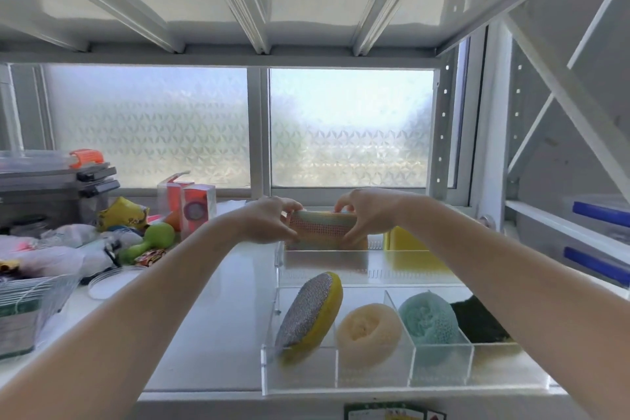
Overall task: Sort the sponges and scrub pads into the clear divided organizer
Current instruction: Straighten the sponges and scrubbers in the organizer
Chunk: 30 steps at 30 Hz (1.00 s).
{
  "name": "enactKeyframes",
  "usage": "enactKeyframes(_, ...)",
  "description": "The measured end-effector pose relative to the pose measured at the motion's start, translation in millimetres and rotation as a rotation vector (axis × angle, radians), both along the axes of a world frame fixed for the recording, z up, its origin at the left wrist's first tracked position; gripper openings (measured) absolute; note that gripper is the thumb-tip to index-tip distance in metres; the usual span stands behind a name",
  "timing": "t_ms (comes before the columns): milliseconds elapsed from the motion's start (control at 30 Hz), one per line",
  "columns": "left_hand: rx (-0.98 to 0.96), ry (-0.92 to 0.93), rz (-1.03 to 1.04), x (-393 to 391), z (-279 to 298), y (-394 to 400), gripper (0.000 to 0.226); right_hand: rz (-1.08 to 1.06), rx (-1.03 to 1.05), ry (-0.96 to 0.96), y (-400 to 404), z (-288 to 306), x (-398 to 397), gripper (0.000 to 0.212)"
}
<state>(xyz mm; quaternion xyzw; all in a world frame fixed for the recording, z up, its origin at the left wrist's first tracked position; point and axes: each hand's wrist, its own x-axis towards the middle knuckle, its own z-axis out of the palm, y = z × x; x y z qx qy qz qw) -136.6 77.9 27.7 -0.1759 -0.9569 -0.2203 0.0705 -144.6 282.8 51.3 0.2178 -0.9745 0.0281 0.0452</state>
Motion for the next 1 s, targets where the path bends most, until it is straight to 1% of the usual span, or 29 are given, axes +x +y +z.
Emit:
enactKeyframes(167,-0.011,0.037,0.029,1.6,-2.4,0.8,0.063,0.041,-0.042,0.008,-6.0,-1.5,3.0,0.070)
enactKeyframes(267,0.023,0.031,0.009,3.5,-4.3,1.9,0.062,0.047,-0.052,-0.001,-6.4,-1.1,4.6,0.071)
enactKeyframes(433,0.042,0.016,0.012,3.1,-4.6,0.8,0.062,0.049,-0.004,-0.039,-2.1,-1.0,7.9,0.077)
enactKeyframes(600,0.026,-0.004,0.037,1.1,-4.1,0.0,0.063,0.046,0.016,-0.022,-1.3,-1.9,8.3,0.078)
enactKeyframes(700,0.022,-0.023,0.035,1.0,-2.6,1.7,0.065,0.047,0.026,-0.007,-1.2,-1.2,8.7,0.076)
enactKeyframes(867,0.012,-0.018,0.013,1.2,-4.8,5.4,0.077,0.056,0.003,-0.005,-0.9,-3.1,9.5,0.072)
enactKeyframes(1000,0.000,-0.015,0.022,-0.7,-5.0,4.0,0.074,0.059,-0.034,-0.030,1.3,-0.4,10.0,0.077)
